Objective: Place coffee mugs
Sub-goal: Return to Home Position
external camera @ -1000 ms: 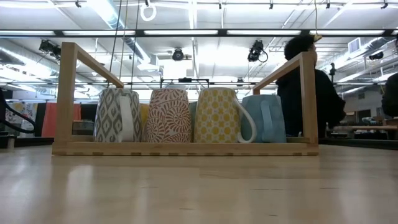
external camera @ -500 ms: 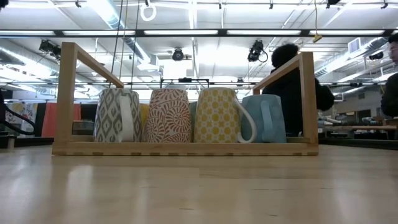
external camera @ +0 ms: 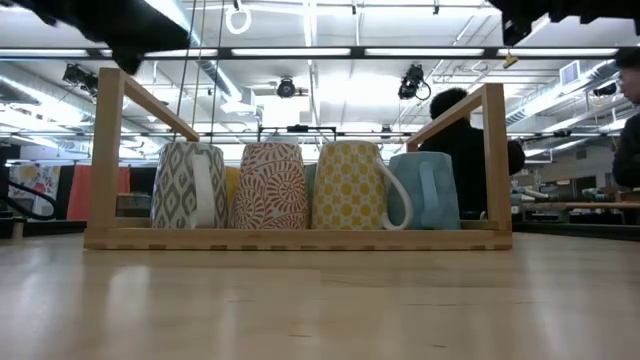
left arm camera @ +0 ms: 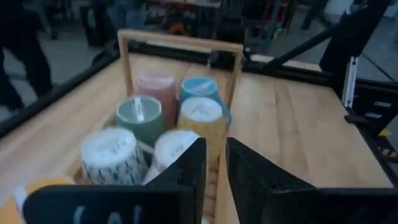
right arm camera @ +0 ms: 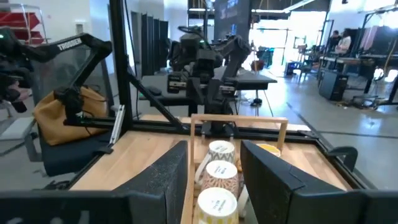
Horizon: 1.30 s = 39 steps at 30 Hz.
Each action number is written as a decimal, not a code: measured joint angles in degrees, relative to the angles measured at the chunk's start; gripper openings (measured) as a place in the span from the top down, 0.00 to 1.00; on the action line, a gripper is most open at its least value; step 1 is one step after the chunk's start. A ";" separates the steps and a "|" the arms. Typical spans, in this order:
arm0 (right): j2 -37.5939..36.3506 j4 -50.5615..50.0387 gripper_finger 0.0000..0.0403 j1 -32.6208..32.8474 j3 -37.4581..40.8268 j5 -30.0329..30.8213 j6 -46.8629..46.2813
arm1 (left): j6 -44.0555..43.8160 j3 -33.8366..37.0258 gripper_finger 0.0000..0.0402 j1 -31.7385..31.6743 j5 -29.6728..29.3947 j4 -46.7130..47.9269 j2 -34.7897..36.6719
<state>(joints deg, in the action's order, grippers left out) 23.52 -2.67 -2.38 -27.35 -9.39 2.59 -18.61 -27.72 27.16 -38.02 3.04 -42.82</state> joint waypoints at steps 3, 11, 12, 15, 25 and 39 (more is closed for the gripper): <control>1.61 0.62 0.62 -4.19 0.00 -4.25 -0.10 | 5.27 3.42 0.85 -6.89 6.76 -4.56 2.06; 3.11 0.07 0.62 -12.52 0.00 -12.82 -1.11 | 6.40 12.58 0.90 -19.91 17.64 -7.79 11.27; 3.09 0.05 0.62 -13.28 0.00 -13.70 -1.36 | 6.44 13.94 0.90 -20.95 18.64 -8.90 12.69; 3.04 0.04 0.62 -15.28 0.00 -15.54 -1.57 | 7.59 17.90 0.92 -23.32 21.63 -11.92 17.09; 0.53 -1.83 0.62 -19.55 0.00 -20.74 -3.53 | 15.72 24.49 0.93 -25.53 22.77 -14.49 31.90; -13.09 -10.36 0.62 -22.64 2.16 -20.88 -3.88 | 18.71 24.51 0.93 -25.80 20.04 -0.87 42.60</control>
<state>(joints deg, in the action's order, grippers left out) 10.43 -13.03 -25.02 -25.20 -30.27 -1.30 0.10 -3.20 1.35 -17.97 2.17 -0.22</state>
